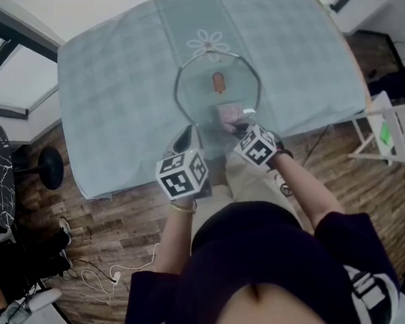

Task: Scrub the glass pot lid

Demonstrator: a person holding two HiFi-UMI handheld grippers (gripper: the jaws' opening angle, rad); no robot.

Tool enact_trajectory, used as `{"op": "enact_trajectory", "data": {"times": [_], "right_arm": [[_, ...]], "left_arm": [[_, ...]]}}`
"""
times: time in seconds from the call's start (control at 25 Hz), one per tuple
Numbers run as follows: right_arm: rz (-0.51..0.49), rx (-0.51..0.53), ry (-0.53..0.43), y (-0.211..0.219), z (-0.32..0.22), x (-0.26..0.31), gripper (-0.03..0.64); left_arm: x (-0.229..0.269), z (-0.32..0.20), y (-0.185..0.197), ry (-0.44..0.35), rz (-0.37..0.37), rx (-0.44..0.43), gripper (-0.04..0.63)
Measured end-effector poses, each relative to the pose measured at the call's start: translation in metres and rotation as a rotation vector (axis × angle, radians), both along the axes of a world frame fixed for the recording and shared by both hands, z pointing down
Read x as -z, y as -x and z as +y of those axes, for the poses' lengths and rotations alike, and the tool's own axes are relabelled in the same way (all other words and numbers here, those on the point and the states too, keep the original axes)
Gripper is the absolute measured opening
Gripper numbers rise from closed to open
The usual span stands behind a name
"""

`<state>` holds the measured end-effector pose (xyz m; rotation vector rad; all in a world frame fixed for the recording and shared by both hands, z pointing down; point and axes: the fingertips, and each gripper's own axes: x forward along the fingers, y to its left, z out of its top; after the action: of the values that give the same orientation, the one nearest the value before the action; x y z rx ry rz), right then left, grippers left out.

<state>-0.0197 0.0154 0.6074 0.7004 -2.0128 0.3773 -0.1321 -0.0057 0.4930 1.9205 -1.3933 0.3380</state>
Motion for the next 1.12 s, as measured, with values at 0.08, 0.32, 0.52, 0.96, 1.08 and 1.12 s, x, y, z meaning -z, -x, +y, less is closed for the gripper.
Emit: {"op": "enact_trajectory", "data": {"times": [0.08, 0.32, 0.52, 0.96, 1.08, 1.12], "right_arm": [[-0.008, 0.000, 0.011, 0.004, 0.005, -0.001, 0.081], [-0.013, 0.001, 0.023, 0.008, 0.016, -0.003, 0.081], [-0.005, -0.003, 0.019, 0.009, 0.015, -0.003, 0.081], [-0.018, -0.100, -0.086, 0.010, 0.014, 0.025, 0.080], [-0.031, -0.141, -0.127, 0.005, 0.012, 0.041, 0.080], [-0.038, -0.159, -0.141, 0.003, 0.012, 0.047, 0.080]], "left_arm": [[0.000, 0.002, 0.001, 0.003, 0.003, -0.002, 0.002], [0.005, 0.006, 0.001, -0.005, 0.007, -0.008, 0.002], [0.006, 0.012, 0.008, -0.007, 0.007, -0.002, 0.002], [0.010, 0.031, 0.024, -0.017, 0.001, -0.013, 0.002], [0.011, 0.038, 0.027, -0.018, 0.001, -0.017, 0.002], [0.010, 0.040, 0.028, -0.018, 0.001, -0.019, 0.002]]}}
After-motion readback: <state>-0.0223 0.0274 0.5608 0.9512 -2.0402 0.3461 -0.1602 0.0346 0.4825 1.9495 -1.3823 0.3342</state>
